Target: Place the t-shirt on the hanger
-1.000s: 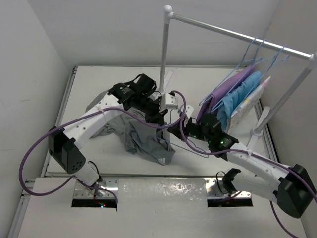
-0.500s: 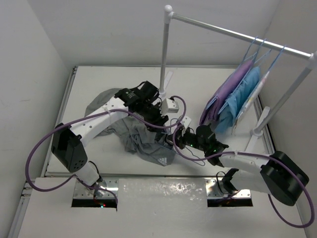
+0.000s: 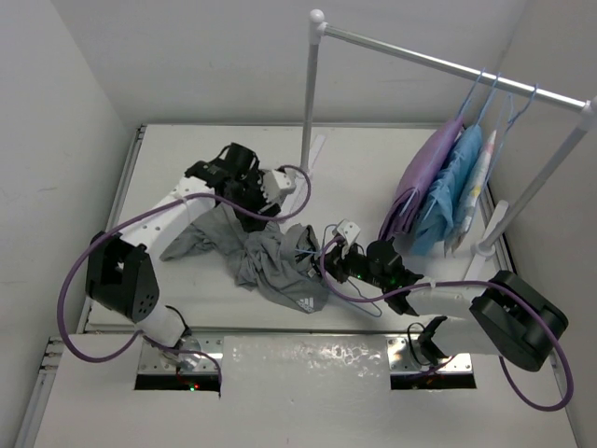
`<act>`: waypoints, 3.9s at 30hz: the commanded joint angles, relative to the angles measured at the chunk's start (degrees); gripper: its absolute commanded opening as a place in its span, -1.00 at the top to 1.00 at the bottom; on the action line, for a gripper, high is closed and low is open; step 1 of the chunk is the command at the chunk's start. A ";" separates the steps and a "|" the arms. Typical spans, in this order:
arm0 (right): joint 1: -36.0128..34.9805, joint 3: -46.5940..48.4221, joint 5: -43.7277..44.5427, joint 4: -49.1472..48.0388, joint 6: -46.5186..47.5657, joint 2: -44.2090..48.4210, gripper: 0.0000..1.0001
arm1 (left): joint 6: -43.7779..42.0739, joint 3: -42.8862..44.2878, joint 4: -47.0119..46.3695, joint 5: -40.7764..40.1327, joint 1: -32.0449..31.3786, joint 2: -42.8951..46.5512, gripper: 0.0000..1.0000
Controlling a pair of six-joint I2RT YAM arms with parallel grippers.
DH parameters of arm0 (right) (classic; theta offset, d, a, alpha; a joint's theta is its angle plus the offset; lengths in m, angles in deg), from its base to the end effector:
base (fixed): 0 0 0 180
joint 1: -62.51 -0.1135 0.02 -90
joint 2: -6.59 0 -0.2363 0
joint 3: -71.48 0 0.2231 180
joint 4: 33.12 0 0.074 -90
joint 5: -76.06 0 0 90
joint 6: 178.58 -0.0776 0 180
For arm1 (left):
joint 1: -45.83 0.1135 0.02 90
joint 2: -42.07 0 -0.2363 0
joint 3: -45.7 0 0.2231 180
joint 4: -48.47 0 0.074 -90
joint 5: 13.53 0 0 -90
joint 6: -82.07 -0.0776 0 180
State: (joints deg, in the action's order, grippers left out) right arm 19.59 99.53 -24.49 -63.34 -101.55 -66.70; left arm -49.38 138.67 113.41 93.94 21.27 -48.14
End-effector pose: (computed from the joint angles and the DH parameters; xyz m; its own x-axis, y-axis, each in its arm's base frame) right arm 0.1766 0.1836 0.1425 -0.3643 -0.0374 -0.9305 -0.7360 0.6238 0.2630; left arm 0.2748 -0.1512 0.2296 -0.2561 0.8113 -0.5256 0.9252 0.3633 0.1099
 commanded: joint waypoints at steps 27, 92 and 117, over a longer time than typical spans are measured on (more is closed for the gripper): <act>-0.41 4.51 2.28 3.64 3.65 1.40 1.00 | -15.69 -16.45 -21.21 24.97 -2.77 -8.66 0.28; -8.68 19.19 17.76 18.77 -26.40 -7.27 0.16 | 11.04 -30.69 -17.00 -12.20 -2.60 29.04 1.00; 0.90 9.61 32.16 21.12 -27.64 -3.97 1.00 | -3.18 -25.42 -3.83 -4.75 6.36 32.21 1.00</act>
State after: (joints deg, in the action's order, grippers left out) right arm 18.37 108.05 1.28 -49.44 -133.26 -74.03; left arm -45.65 108.61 104.10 85.04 26.45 -19.01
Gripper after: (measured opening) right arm 0.002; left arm 0.014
